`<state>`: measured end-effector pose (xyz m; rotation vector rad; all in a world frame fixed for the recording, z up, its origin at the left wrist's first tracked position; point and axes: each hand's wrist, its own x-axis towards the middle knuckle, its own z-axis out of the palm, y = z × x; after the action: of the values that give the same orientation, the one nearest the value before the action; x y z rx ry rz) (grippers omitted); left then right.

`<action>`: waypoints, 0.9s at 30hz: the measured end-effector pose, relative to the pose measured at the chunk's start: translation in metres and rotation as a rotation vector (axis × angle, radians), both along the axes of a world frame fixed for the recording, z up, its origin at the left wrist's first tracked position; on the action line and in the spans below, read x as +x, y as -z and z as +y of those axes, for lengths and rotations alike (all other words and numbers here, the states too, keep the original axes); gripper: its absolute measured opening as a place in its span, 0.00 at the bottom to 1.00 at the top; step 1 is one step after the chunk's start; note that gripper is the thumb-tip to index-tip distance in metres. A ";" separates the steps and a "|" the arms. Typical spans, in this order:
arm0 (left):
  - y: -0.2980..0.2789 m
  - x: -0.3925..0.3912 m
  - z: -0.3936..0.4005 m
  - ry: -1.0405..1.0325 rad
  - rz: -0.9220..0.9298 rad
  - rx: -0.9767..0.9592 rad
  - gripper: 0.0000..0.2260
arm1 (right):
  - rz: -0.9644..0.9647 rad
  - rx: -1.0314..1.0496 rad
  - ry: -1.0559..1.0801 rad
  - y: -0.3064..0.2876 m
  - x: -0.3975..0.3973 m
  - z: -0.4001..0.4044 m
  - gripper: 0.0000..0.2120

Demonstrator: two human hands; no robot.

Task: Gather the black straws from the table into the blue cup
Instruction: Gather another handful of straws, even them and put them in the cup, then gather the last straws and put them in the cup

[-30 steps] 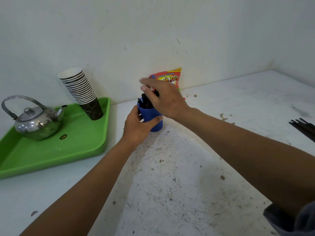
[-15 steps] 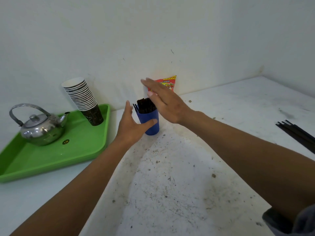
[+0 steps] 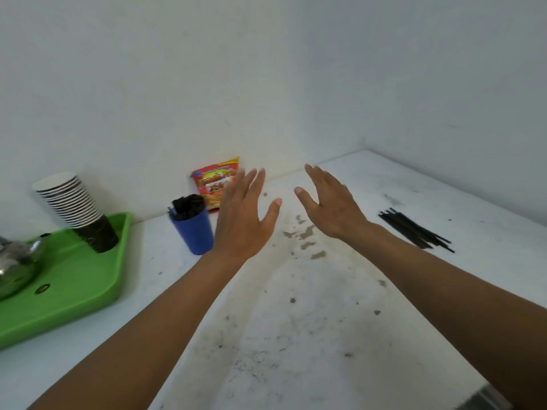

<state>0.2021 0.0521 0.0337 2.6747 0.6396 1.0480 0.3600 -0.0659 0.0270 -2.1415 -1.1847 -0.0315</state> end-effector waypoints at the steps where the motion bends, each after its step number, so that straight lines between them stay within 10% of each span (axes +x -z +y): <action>1: 0.005 0.011 -0.008 0.019 0.046 -0.002 0.29 | -0.008 -0.041 0.042 0.004 0.009 -0.014 0.32; 14: 0.068 0.110 -0.085 0.094 0.468 -0.133 0.33 | 0.060 -0.514 0.434 0.045 0.084 -0.140 0.45; 27: 0.091 0.118 -0.101 0.046 0.706 -0.157 0.38 | -0.066 -0.447 0.412 0.051 0.086 -0.140 0.18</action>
<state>0.3201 -0.0494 -0.0570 2.8609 0.7215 0.0003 0.4462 -0.2057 -0.0241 -2.7711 -0.8179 -0.0210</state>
